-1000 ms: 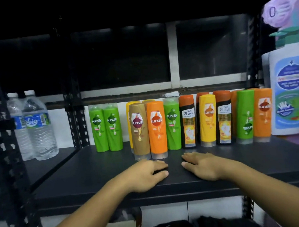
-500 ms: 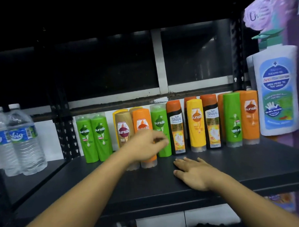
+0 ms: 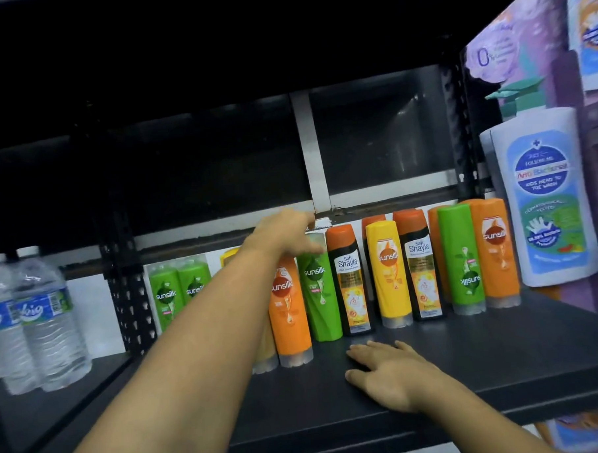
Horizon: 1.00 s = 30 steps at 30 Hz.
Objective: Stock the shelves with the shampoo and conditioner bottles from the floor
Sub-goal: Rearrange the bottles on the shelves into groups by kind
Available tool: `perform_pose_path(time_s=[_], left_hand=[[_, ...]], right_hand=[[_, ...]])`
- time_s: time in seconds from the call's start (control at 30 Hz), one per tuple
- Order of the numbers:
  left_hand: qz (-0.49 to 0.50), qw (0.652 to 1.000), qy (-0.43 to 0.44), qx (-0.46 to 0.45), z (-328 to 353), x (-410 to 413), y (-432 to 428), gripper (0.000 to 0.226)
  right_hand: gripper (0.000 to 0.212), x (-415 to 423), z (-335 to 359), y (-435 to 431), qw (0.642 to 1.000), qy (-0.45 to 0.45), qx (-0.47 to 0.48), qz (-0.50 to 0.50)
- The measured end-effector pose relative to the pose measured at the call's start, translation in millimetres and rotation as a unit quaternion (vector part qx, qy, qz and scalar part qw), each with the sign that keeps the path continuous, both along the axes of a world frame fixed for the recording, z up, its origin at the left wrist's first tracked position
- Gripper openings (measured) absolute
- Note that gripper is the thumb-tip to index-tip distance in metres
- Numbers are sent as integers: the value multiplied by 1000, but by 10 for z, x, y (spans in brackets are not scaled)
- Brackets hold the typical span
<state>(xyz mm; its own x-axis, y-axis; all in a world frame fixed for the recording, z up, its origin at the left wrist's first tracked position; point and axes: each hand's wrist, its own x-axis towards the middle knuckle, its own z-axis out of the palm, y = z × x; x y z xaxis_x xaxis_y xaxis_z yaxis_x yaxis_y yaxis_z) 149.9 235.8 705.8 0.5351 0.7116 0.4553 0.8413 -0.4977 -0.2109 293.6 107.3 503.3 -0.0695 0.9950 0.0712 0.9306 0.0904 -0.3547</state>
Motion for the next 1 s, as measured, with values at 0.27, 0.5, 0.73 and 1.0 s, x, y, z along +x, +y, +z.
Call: perform_pose_path(time_s=[0.27, 0.5, 0.73, 1.0], left_hand=[[6, 1000, -3, 29, -119, 59, -112, 59], [-8, 998, -14, 56, -203, 17, -211, 47], [-130, 977, -168, 0, -215, -284, -519, 51], [-183, 948, -246, -83, -363, -651, -836, 47]], right_hand=[[63, 14, -28, 43, 1000, 17, -4, -13], [71, 20, -74, 76, 999, 36, 5, -36], [67, 10, -35, -15, 994, 63, 62, -69], [34, 2, -12, -113, 992, 37, 103, -61]])
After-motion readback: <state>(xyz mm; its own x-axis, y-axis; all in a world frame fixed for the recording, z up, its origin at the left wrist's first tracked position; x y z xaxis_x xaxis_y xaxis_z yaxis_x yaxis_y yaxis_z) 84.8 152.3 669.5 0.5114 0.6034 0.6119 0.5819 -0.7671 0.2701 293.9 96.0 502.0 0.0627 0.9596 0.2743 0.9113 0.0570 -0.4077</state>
